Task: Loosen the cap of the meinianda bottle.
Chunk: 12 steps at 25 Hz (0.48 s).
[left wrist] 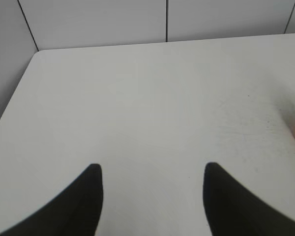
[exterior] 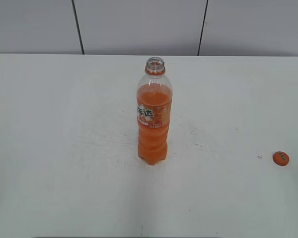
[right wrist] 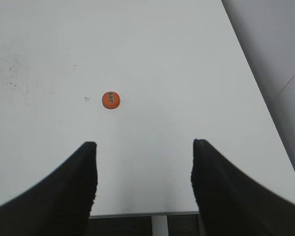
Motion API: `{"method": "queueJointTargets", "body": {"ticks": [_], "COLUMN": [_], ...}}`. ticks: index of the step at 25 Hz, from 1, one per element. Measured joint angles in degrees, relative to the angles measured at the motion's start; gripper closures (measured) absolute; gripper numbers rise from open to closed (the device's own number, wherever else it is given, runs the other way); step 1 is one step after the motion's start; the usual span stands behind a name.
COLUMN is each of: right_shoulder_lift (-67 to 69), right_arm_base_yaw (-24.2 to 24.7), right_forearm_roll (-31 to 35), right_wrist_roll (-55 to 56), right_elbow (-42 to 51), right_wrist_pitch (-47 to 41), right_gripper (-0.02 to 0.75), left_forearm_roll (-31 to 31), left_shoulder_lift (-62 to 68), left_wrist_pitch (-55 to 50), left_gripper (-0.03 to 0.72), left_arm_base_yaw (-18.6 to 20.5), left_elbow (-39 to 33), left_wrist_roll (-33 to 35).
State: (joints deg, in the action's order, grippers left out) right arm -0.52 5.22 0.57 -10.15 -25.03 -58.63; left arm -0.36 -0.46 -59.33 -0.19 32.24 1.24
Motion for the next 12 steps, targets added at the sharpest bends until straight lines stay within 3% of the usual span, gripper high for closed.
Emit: {"method": "queueJointTargets", "body": {"ticks": [12], "right_shoulder_lift": [0.00], "right_arm_base_yaw": [0.00], "right_forearm_roll": [-0.02], "right_wrist_roll": [0.17], "right_elbow": [0.00], "right_wrist_pitch": [0.04], "right_gripper": [0.279], "left_forearm_roll": [0.00], "left_shoulder_lift": [0.00], "left_wrist_pitch": [0.00], "left_gripper": [0.281], "left_arm_base_yaw": [0.00], "left_elbow": [0.00], "left_wrist_roll": [0.00]}}
